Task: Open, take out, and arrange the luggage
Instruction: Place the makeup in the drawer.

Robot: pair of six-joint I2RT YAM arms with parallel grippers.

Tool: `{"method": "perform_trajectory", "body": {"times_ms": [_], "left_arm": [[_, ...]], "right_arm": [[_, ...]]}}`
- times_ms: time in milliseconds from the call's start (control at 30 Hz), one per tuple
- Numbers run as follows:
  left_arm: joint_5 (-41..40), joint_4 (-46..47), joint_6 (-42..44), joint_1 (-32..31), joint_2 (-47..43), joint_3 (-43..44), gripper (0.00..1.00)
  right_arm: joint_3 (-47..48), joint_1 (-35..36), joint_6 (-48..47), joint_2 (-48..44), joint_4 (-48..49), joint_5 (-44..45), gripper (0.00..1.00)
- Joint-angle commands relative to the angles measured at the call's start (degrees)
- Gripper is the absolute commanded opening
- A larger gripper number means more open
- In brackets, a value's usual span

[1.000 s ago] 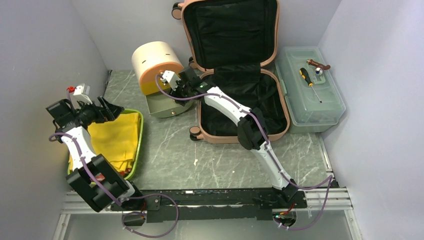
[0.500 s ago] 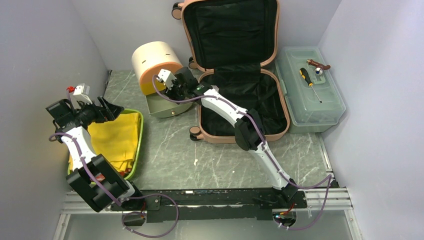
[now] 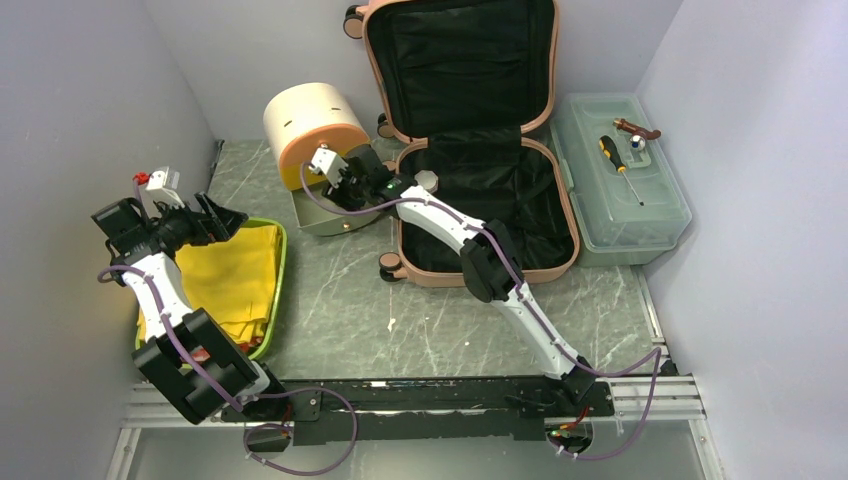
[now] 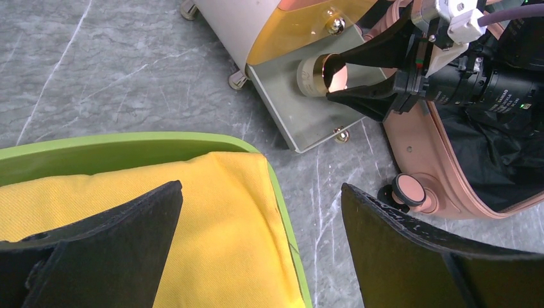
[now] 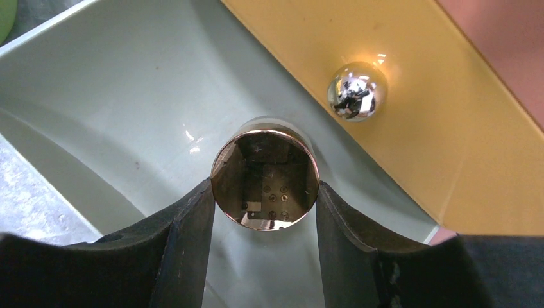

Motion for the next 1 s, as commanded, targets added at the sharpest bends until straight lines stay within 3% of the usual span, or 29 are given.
{"method": "perform_trajectory", "body": {"times_ms": [0,67,100,300,433,567,667,967], "left_arm": [[0.39,1.56,0.55,-0.14,-0.24,-0.4,0.99],[0.34,1.56,0.51,-0.1,-0.15,-0.4,0.99],[0.37,1.56,0.5,-0.09,-0.08,-0.4,0.99],[0.38,1.69,0.5,-0.09,-0.06,-0.46,0.99],[0.5,1.76,0.37,-0.13,0.02,-0.43,0.99],[0.61,1.74,0.33,-0.09,-0.28,-0.42,0.99],[0.65,1.8,0.32,-0.13,-0.28,-0.4,0.99],[0.89,1.88,0.19,-0.13,-0.08,-0.4,0.99]], "right_arm": [[1.09,0.29,-1.15,-0.04,9.3,2.25,0.32],[1.17,0.38,-1.5,0.32,10.61,3.73,0.51],[1.1,0.49,-1.72,0.51,11.33,4.4,0.55],[0.54,0.8,-1.86,-0.09,11.88,6.62,0.62],[0.12,0.93,-1.43,-0.67,12.07,7.49,0.72],[0.56,1.23,-2.07,-0.85,11.75,8.23,0.74],[1.05,1.38,-2.71,-1.6,10.97,10.35,0.7],[-3.03,1.38,1.04,-5.92,2.94,6.98,0.34]]}}
